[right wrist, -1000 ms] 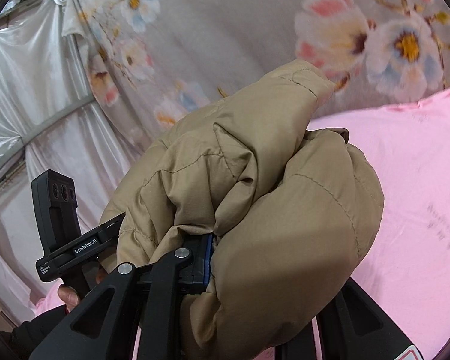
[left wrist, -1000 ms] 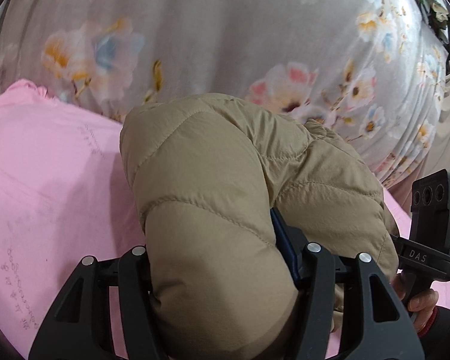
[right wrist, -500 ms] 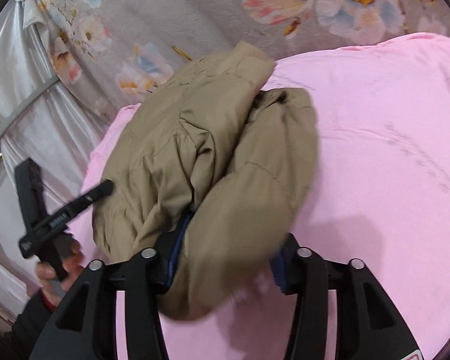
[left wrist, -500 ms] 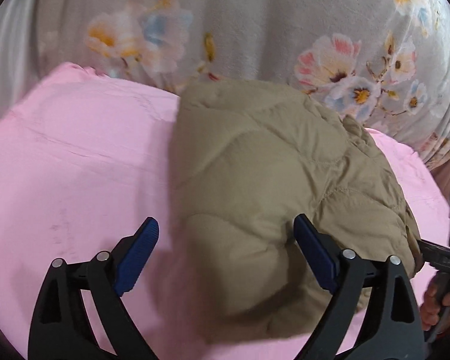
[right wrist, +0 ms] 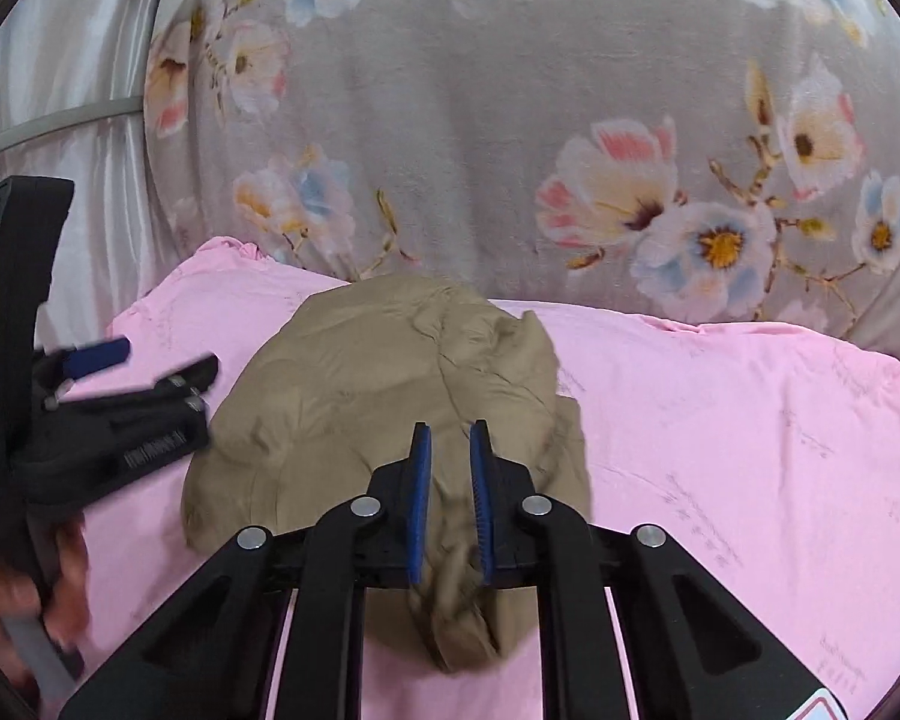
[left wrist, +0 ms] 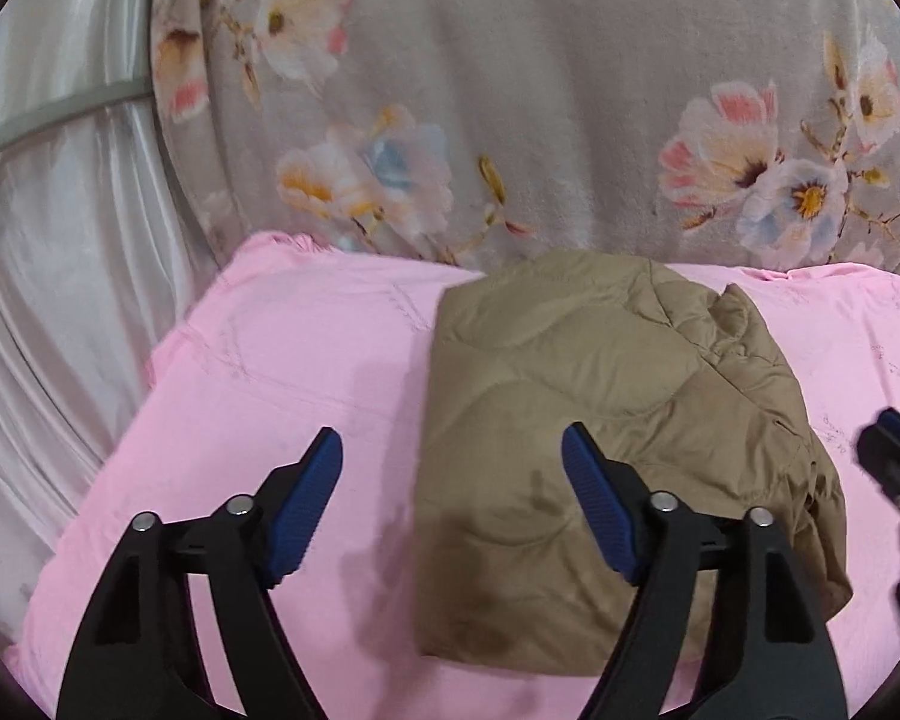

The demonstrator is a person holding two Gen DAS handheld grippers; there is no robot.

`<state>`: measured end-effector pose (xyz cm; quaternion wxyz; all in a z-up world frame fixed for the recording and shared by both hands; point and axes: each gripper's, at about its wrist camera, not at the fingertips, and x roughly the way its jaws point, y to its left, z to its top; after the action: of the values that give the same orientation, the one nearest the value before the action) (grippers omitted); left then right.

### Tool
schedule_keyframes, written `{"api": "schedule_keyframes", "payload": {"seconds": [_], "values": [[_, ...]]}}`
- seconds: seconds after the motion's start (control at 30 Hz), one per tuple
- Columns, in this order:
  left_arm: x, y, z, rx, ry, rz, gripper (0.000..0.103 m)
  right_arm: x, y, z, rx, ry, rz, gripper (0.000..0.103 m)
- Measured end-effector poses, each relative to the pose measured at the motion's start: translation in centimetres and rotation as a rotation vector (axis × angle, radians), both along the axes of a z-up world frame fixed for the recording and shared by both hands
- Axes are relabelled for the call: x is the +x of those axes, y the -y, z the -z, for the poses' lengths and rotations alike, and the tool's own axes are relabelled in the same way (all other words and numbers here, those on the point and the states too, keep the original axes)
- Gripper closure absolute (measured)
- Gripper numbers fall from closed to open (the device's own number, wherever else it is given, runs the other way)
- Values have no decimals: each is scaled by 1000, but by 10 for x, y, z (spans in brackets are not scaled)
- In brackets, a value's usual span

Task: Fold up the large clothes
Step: 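Lower the bundle onto the pink sheet and press it flat with both grippers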

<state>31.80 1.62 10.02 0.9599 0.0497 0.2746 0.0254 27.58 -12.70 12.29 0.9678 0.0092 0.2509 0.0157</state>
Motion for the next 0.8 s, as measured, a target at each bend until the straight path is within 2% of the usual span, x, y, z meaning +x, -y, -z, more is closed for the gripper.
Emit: {"api": "schedule_keyframes", "payload": {"seconds": [0.1, 0.2, 0.5, 0.8], "values": [[20, 11, 22, -13, -56, -15, 43, 30, -2, 15, 14, -41, 16, 92], [41, 15, 48, -36, -119, -24, 45, 56, 3, 37, 36, -91, 26, 92], [62, 27, 72, 31, -46, -34, 42, 102, 16, 77, 136, -137, 45, 95], [78, 30, 86, 76, 17, -21, 40, 113, 11, 95, 100, -110, 56, 96]]}}
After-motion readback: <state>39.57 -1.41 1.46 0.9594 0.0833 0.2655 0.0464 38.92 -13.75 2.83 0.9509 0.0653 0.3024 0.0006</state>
